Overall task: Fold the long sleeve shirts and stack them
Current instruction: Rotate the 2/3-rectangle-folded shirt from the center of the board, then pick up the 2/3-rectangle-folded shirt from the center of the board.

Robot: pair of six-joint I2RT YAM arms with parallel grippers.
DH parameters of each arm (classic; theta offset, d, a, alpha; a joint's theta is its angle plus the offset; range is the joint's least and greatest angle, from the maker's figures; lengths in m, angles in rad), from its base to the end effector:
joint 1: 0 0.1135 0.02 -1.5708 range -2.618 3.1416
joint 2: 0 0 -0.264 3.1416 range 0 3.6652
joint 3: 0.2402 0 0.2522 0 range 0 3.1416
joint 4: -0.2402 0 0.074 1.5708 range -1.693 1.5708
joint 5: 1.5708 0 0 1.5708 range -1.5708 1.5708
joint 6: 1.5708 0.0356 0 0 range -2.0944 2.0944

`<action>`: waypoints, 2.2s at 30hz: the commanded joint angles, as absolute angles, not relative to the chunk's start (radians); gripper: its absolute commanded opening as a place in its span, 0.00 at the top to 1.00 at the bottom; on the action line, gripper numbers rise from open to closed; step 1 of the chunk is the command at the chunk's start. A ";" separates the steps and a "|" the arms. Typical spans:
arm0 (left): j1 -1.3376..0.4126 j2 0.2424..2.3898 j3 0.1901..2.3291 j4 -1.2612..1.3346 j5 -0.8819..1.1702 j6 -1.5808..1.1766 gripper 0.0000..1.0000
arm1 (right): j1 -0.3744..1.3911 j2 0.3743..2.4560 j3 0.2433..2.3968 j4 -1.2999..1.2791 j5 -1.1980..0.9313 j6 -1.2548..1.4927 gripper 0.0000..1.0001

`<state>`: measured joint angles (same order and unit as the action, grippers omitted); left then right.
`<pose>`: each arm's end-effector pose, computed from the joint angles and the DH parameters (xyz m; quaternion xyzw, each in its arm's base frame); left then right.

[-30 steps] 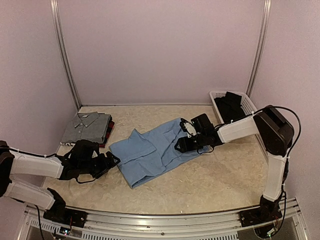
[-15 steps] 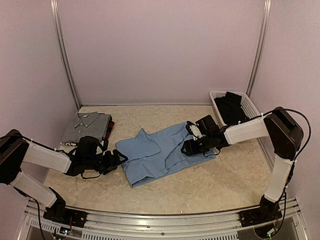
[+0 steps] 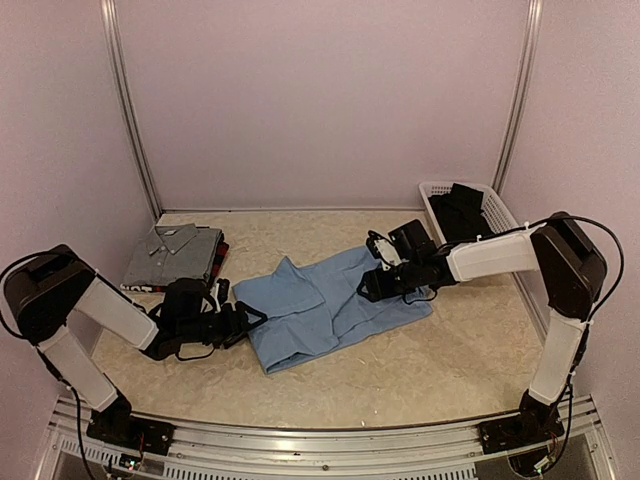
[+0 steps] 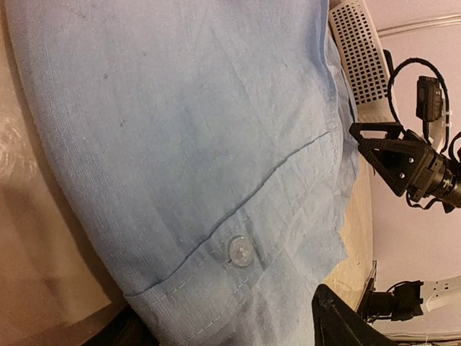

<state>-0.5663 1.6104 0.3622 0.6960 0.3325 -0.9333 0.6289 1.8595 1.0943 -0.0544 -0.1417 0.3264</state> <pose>0.2104 -0.1475 0.1075 -0.0778 0.8613 -0.4334 0.2534 0.3108 0.2323 0.1603 -0.1655 0.9134 0.2267 0.2947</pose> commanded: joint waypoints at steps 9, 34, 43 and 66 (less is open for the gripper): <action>-0.620 1.660 0.322 0.713 0.260 -0.984 0.40 | 0.780 1.904 1.191 -0.022 -0.189 0.262 0.38; -0.664 1.642 0.285 0.664 0.119 -1.072 0.37 | 0.917 2.193 1.407 -0.049 -0.248 0.258 0.45; -0.681 1.739 0.282 0.805 0.183 -1.095 0.34 | 0.917 2.200 1.370 -0.015 -0.272 0.277 0.46; -0.680 1.818 0.321 0.998 0.222 -1.091 0.67 | 0.928 2.191 1.339 -0.003 -0.320 0.293 0.49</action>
